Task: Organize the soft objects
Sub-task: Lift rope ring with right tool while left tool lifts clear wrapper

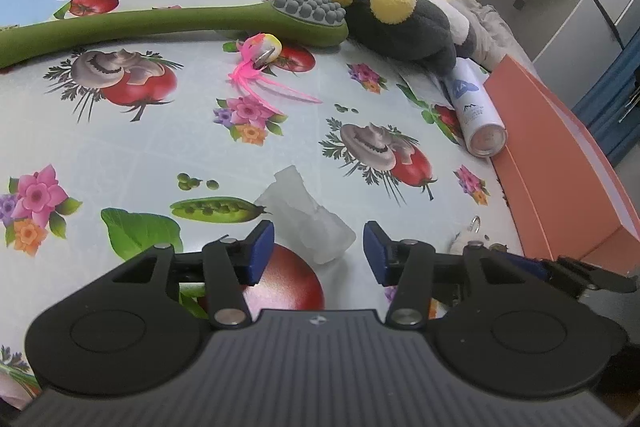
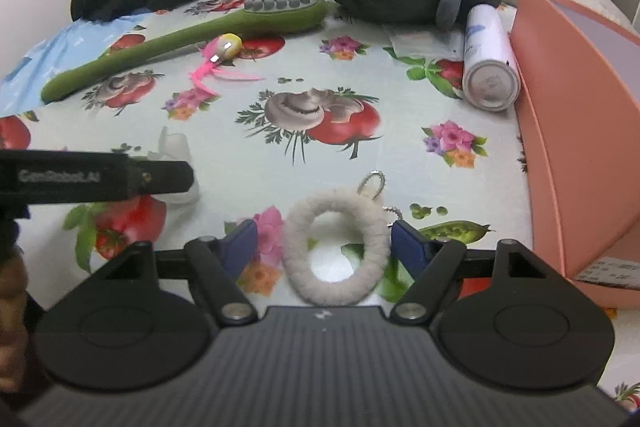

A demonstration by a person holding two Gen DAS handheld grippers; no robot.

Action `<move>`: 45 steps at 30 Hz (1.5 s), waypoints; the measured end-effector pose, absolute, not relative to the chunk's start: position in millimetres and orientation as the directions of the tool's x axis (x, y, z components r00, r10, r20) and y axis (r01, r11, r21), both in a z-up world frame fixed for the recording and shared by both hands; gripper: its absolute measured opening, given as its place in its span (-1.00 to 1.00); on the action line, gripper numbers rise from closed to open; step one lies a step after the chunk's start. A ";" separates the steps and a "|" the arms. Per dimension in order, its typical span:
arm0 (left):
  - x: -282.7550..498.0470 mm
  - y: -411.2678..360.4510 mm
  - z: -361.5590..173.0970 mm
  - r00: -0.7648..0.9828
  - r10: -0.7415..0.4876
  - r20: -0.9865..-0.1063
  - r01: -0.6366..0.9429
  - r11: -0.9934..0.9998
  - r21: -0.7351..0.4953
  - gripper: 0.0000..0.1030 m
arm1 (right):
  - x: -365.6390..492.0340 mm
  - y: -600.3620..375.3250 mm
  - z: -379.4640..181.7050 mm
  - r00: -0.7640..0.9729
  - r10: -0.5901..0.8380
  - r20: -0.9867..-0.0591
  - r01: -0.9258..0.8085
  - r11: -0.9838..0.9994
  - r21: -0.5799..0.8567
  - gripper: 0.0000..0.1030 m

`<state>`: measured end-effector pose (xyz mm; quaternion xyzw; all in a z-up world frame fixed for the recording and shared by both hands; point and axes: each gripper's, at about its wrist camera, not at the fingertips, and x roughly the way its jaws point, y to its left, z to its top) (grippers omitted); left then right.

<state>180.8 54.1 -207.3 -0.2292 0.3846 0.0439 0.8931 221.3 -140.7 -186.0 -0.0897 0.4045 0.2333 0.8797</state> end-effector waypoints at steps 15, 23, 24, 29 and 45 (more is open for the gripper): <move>181.5 50.8 -207.4 0.714 -0.073 -0.697 -0.278 0.884 -0.377 0.07 | 224.3 -145.8 -186.5 0.572 0.350 -0.742 -0.470 0.881 0.053 -0.71; 184.1 44.6 -210.4 0.716 -0.065 -0.695 -0.279 0.886 -0.370 -0.15 | 218.8 -156.1 -185.6 0.570 0.342 -0.747 -0.464 0.885 0.051 -0.73; 184.9 43.7 -210.5 0.717 -0.060 -0.695 -0.279 0.888 -0.364 -0.23 | 218.4 -157.3 -185.6 0.570 0.341 -0.748 -0.461 0.886 0.052 -0.73; 188.4 44.6 -212.2 0.717 -0.054 -0.695 -0.287 0.885 -0.366 -0.46 | 216.8 -159.5 -183.3 0.559 0.342 -0.755 -0.462 0.885 0.058 -0.73; 178.6 41.0 -173.6 0.732 -0.075 -0.677 -0.247 0.897 -0.367 -0.51 | 213.3 -170.8 -141.6 0.580 0.380 -0.721 -0.455 0.885 0.101 -0.74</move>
